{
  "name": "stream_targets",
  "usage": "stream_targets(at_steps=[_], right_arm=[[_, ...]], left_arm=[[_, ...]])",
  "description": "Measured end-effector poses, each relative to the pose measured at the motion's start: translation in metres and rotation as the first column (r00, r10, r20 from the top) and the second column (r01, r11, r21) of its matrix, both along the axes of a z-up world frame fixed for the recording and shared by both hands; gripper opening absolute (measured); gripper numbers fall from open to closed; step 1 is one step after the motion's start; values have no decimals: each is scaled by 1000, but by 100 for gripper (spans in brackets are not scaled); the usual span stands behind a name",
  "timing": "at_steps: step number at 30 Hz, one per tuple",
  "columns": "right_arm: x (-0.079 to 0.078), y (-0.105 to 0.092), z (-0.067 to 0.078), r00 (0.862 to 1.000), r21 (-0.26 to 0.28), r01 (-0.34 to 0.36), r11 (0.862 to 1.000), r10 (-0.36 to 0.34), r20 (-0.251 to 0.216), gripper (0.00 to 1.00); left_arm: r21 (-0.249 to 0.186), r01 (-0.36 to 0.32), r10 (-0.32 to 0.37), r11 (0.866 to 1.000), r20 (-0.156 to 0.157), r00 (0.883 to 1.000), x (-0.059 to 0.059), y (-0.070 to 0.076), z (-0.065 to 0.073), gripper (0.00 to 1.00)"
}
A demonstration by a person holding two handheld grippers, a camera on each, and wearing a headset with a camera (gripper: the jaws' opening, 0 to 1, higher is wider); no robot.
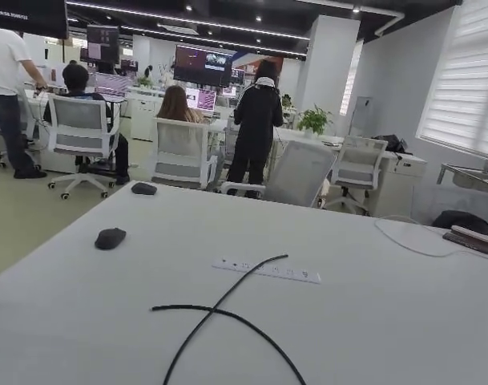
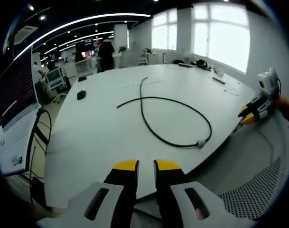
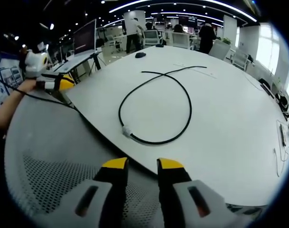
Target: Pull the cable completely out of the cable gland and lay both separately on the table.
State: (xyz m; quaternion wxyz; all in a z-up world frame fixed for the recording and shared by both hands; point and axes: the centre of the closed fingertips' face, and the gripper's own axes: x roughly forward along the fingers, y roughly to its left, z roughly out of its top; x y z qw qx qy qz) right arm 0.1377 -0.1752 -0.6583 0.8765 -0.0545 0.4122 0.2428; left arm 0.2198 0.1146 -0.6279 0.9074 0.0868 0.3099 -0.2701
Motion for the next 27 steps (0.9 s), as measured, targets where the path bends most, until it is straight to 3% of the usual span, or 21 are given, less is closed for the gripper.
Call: stream_targets(at_steps=[8, 27], right_arm=[[0, 0, 0, 1000, 1, -6, 1000, 6, 2, 24], [3, 1, 4, 999, 18, 12, 1000, -13, 32, 23]], left_arm=[[24, 13, -12, 1000, -22, 1000, -2, 0, -5, 13], [33, 27, -26, 999, -34, 999, -4, 0, -7, 13]])
